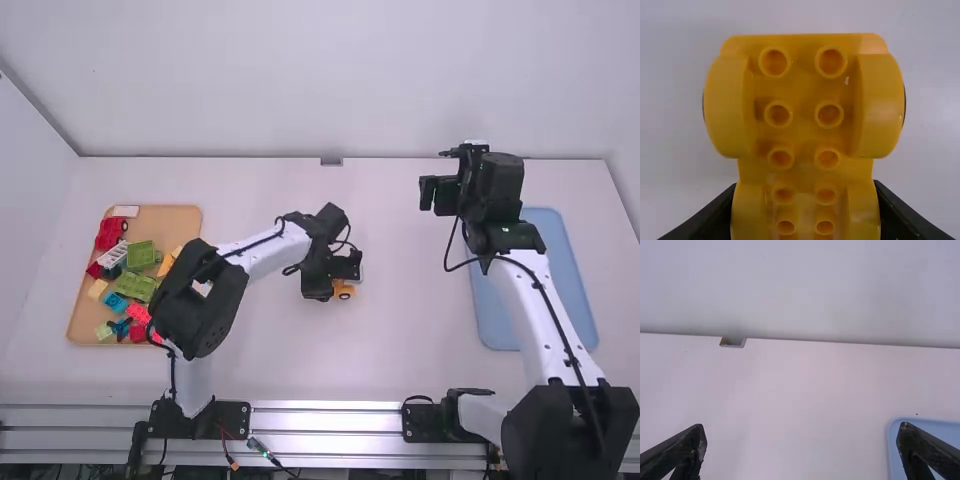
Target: Assemble lego blocks to make yellow taxi
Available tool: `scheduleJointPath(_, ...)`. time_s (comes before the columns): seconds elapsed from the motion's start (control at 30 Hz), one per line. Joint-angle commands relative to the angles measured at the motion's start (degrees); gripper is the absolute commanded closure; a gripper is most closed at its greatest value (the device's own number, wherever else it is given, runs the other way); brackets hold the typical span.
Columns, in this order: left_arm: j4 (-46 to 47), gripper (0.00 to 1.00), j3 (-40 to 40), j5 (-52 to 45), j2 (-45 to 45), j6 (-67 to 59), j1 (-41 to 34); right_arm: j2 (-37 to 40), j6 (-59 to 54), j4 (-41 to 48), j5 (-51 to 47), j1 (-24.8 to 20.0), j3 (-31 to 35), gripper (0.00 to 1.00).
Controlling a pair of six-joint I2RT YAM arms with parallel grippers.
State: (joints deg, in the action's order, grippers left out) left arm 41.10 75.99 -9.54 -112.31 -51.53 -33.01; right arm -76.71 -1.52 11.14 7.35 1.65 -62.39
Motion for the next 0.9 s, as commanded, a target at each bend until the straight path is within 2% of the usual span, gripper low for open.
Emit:
scheduleJointPath(0.0, -2.2, 0.98, -2.4, 6.1, 1.2, -0.7, -0.1, -0.1, 0.2, 0.1, 0.3, 0.2, 0.5, 0.01)
scheduleJointPath(0.17, -7.6, 0.98, -6.8, 6.1, 1.2, -0.3, 0.4, -0.1, 0.2, 0.1, 0.3, 0.2, 0.5, 0.01)
scheduleJointPath(0.23, -9.0, 0.94, -7.9, 6.1, 1.2, -0.4, 0.4, -0.1, 0.2, 0.1, 0.3, 0.2, 0.5, 0.01)
scheduleJointPath(0.3, -9.7, 0.84, -8.8, 6.2, 1.2, -0.4, 0.2, -0.1, 0.2, 0.1, 0.3, 0.2, 0.5, 0.01)
scheduleJointPath(0.33, -9.9, 0.73, -8.9, 6.2, 1.2, -0.3, 0.2, -0.1, 0.2, 0.1, 0.3, 0.2, 0.5, 0.01)
scheduleJointPath(0.37, -9.9, 0.71, -8.9, 6.2, 1.2, -0.4, 0.1, -0.1, 0.2, 0.1, 0.3, 0.2, 0.5, 0.01)
scheduleJointPath(0.43, -9.9, 0.45, -8.9, 6.2, 1.2, -0.4, 0.1, -0.1, 0.2, 0.1, 0.3, 0.2, 0.5, 0.01)
scheduleJointPath(0.47, -10.0, 0.01, -8.9, 6.2, 1.2, -0.5, 0.3, -0.1, 0.2, 0.1, 0.4, 0.2, 0.5, 0.01)
scheduleJointPath(0.67, -8.7, 0.01, -6.6, 7.6, 1.2, -0.8, 0.1, -0.1, 0.2, 0.0, 0.3, 0.3, 0.5, 0.01)
scheduleJointPath(0.87, 2.4, 0.01, 0.6, 5.9, 3.2, -0.8, 2.2, -0.1, 0.2, 0.0, 0.4, 0.2, 0.5, 0.01)
